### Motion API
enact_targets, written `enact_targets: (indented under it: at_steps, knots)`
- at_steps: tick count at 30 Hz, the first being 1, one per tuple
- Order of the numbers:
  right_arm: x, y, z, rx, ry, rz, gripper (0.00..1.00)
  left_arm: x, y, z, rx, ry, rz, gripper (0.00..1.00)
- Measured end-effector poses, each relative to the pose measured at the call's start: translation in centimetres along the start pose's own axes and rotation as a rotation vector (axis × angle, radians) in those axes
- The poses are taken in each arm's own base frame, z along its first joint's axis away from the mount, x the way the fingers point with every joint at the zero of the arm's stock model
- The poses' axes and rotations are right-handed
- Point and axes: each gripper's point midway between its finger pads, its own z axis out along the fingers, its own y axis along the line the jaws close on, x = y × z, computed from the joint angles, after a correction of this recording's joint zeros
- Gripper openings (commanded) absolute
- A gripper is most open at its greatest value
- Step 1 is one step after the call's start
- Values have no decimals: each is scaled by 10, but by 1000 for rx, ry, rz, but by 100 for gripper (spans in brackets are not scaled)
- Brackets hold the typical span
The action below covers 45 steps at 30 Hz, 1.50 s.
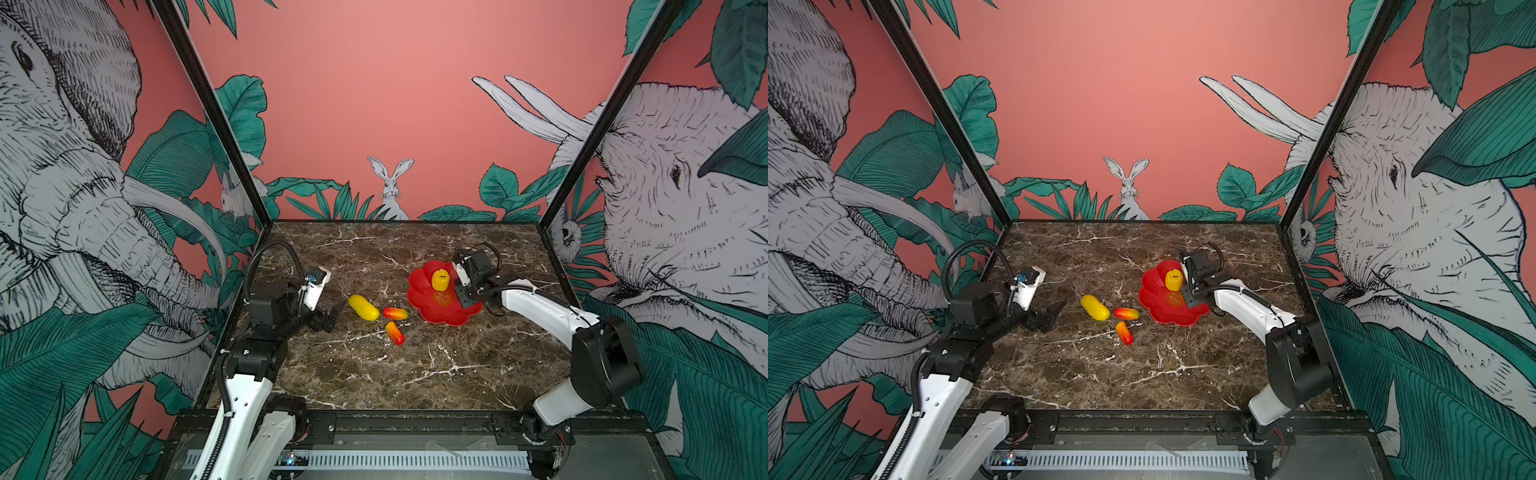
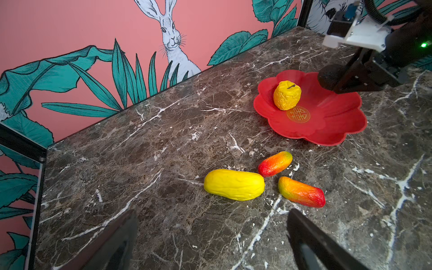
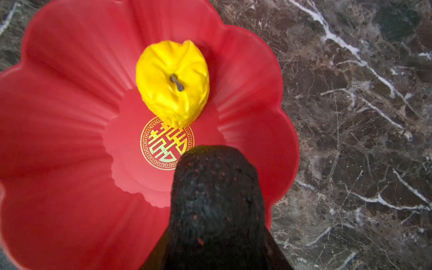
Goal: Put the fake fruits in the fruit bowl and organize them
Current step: 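Carry the avocado with the right gripper into the bowl beside the apple and release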
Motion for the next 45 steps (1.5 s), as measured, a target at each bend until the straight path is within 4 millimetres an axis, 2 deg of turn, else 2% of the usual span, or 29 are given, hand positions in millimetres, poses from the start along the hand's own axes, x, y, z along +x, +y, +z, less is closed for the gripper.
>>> enact_targets:
  at_steps: [6, 10, 20, 25, 30, 34, 38, 42, 45]
  knots:
    - [11, 2, 41, 12, 75, 20, 18, 0, 0, 0, 0, 0, 0, 100]
    - [15, 1, 58, 18, 105, 43, 19, 1, 0, 1, 1, 3, -1, 100]
    - [1, -2, 69, 25, 70, 75, 30, 1, 0, 2, 3, 7, -3, 100]
    - [-5, -3, 74, 27, 66, 84, 42, 3, 0, 4, 5, 14, -6, 100]
    - [-8, -3, 73, 29, 60, 87, 50, 3, 0, 3, 5, 14, -6, 100]
    - [-8, -4, 73, 34, 61, 90, 65, 3, 0, 3, 5, 14, -6, 100]
    - [-9, -7, 67, 42, 58, 90, 70, 3, 0, 3, 4, 13, -5, 100]
    - [-17, -11, 48, 46, 26, 95, 72, 1, 0, 2, 0, 7, -3, 100]
    - [-29, -15, 24, 45, -33, 103, 81, 1, 1, 0, -3, 3, -1, 100]
